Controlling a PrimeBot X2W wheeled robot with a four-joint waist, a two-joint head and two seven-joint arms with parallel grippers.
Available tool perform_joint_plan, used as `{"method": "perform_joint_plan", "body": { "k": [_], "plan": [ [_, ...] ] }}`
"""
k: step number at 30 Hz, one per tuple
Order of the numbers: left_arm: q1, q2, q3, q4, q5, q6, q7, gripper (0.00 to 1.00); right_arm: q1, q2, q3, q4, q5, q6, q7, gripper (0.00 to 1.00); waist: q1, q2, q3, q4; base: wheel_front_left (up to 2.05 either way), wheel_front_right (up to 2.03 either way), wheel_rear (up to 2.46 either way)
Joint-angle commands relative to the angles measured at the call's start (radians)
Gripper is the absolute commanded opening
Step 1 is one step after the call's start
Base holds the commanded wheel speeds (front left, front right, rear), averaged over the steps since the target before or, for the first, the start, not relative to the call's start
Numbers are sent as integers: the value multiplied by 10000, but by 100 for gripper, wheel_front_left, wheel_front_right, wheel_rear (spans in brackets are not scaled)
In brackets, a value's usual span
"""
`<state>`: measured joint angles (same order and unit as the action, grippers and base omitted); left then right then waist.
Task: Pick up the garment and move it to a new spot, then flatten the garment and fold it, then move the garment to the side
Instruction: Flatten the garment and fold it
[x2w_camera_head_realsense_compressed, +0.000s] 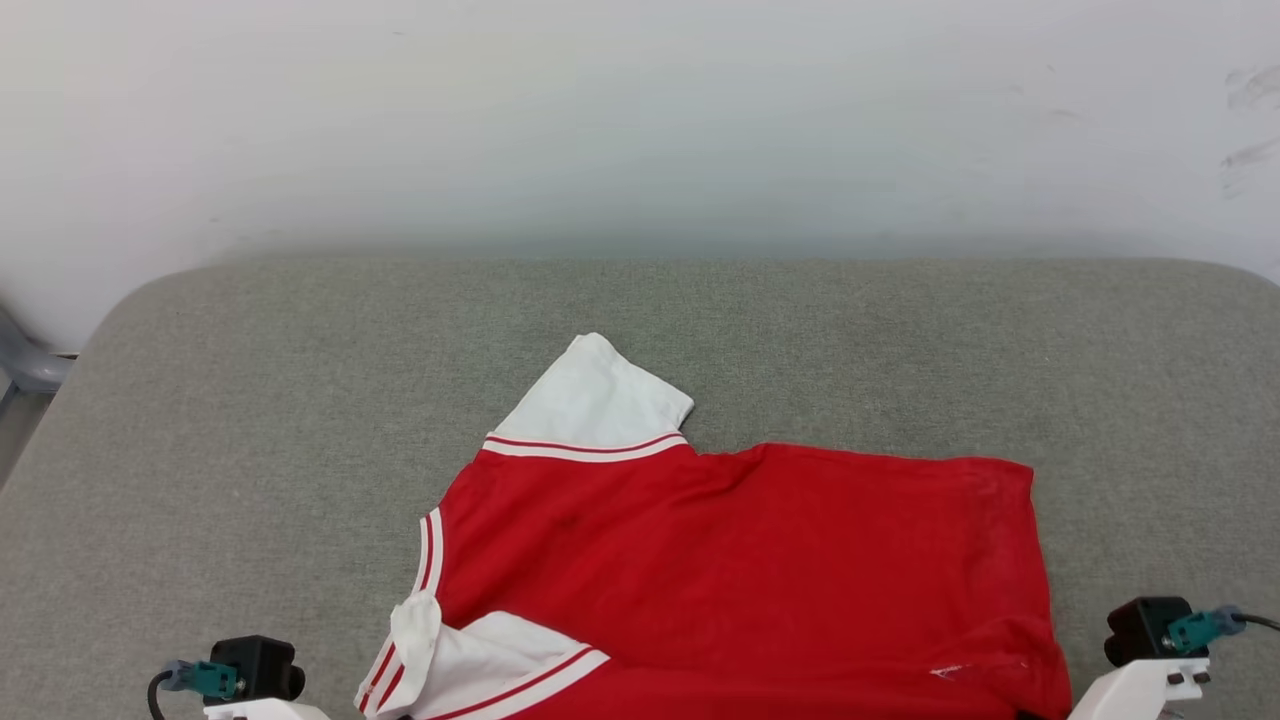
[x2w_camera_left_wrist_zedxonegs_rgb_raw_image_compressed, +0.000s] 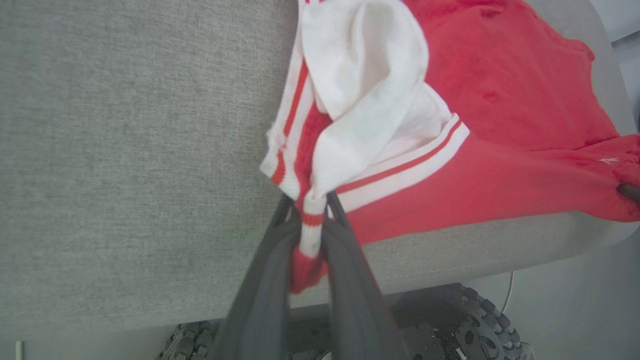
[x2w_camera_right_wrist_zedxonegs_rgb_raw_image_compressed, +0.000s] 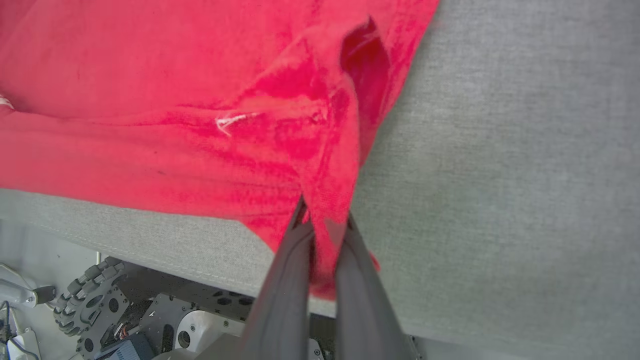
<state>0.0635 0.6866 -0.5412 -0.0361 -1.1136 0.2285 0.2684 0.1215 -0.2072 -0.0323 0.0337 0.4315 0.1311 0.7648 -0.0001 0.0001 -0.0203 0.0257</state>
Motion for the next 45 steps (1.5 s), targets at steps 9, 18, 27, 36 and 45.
{"method": "perform_joint_plan", "body": {
  "k": [9, 18, 27, 36, 45],
  "plan": [
    [-525, -544, -41, 668, 256, -174, -515, 100, 425, 395, -208, -344, -436, -8, -1948, 100, 1, -1, -3, -47, 0, 0, 0],
    [-1941, -1128, 452, 1075, 2106, -151, -3512, 100, -227, 1138, -544, -1106, -1690, -7, -6247, 100, 1, -1, 124, -688, 0, 0, 0],
    [-4106, -1266, 949, 1658, 2716, -347, -4379, 100, -1583, 1423, -503, -1698, -2017, -7, -6951, 100, 1, -1, 1829, -1644, 0, 0, 0],
    [-6906, -786, 758, 3163, 2094, -1671, -2076, 100, -2519, 1557, -529, -1923, -2150, -8, -7226, 100, 1, -1, 3457, -2359, 0, 0, 0],
    [-8809, -117, 226, 4609, 1105, -2201, 2045, 100, -2750, 1579, -382, -1452, -1661, -8, -7609, 100, 1, -1, 4322, -2935, 0, 0, 0]
  ]
}}
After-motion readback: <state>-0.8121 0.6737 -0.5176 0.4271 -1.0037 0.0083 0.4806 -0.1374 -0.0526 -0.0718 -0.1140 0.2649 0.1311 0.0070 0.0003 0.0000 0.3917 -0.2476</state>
